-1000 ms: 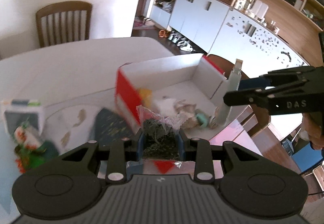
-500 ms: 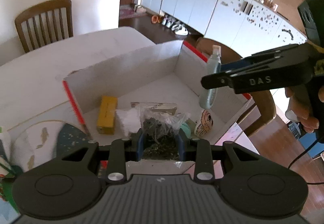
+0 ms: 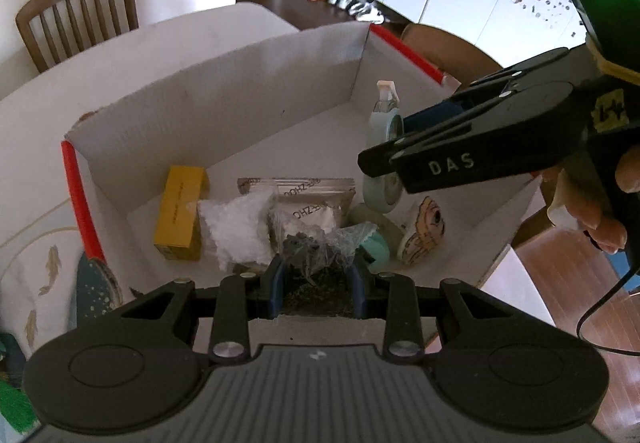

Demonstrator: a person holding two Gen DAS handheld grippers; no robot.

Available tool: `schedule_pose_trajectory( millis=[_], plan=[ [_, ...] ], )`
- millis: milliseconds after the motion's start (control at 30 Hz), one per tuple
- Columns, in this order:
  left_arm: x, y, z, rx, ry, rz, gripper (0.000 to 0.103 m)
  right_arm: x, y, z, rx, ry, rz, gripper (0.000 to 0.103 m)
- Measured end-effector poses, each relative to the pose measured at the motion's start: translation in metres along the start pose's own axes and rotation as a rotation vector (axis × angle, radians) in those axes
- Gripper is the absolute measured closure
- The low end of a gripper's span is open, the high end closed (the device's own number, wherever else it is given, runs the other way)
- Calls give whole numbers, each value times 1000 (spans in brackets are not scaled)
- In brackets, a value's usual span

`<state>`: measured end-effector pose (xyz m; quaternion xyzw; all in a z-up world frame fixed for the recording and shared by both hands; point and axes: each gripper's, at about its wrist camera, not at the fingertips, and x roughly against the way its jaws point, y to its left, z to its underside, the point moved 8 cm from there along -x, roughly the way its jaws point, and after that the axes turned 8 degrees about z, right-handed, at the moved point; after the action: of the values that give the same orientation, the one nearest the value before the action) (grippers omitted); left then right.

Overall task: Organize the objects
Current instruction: 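Carry the seaweed bag and tape dispenser into the red box and release both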

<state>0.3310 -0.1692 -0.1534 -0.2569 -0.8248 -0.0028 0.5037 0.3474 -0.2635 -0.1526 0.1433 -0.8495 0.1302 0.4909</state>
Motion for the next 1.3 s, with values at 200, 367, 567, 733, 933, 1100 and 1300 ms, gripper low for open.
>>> schedule_pose_trajectory(
  millis=[200, 367, 567, 733, 933, 1100, 1300],
  plan=[
    [-14, 5, 1, 45, 44, 1, 71, -13, 0, -2, 12, 26, -4, 60],
    [-26, 6, 2, 52, 72, -6, 71, -21, 4, -3, 12, 36, 1, 60],
    [-36, 8, 2, 60, 97, -14, 71, -19, 2, -1, 16, 44, 4, 60],
    [-42, 7, 4, 61, 112, -10, 71, -20, 2, 1, 14, 58, -8, 61],
    [-41, 8, 7, 77, 105, 0, 71, -14, -2, -4, 17, 42, -13, 56],
    [-36, 7, 8, 77, 84, 6, 66, 0, -2, -4, 20, 17, -26, 49],
    [-23, 4, 7, 76, 49, 10, 55, 15, 0, -6, 28, -13, -25, 45]
  ],
)
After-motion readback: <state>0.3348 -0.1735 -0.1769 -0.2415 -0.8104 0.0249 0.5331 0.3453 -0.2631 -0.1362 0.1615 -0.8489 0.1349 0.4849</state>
